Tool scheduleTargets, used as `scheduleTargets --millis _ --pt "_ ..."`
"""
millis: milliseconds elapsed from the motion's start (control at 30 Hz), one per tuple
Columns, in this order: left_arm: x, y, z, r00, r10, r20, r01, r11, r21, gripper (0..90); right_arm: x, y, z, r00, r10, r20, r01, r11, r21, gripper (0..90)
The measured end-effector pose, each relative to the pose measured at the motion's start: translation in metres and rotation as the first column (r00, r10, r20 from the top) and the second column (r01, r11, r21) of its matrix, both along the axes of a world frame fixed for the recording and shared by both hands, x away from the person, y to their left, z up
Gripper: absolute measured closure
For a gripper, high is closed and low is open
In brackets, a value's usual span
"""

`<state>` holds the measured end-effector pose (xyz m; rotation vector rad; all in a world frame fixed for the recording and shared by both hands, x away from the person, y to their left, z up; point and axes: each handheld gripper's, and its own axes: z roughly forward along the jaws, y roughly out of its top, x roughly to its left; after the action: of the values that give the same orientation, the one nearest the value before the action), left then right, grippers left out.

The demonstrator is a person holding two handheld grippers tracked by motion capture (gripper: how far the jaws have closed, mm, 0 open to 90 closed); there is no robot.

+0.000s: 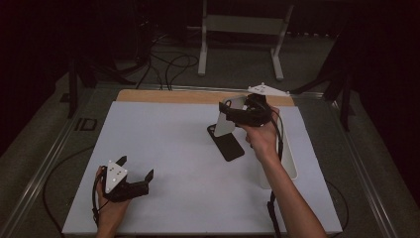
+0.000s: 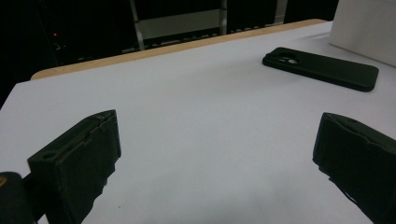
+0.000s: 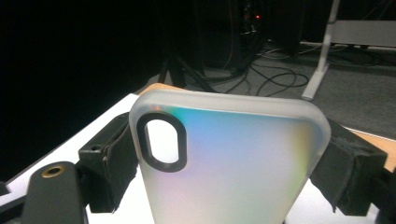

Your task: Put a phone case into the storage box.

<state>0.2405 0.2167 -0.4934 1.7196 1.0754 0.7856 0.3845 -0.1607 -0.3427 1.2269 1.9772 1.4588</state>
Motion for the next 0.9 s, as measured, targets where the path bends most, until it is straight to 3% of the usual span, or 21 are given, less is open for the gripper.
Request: scheduleTargets --millis 267,900 --pt "0.0 -0.001 0.0 1.0 -0.004 0.001 0.004 1.0 0.002 1.6 0.015 -0.009 0.003 0.9989 -0.045 0.013 0.045 0.999 -0.03 17.2" --pt "-0.001 0.001 0.001 1.0 -0.004 0.003 0.004 1.0 -0.007 1.7 0.031 -0.024 0.006 0.994 -0.108 0.014 0.109 0.993 -0.053 17.3"
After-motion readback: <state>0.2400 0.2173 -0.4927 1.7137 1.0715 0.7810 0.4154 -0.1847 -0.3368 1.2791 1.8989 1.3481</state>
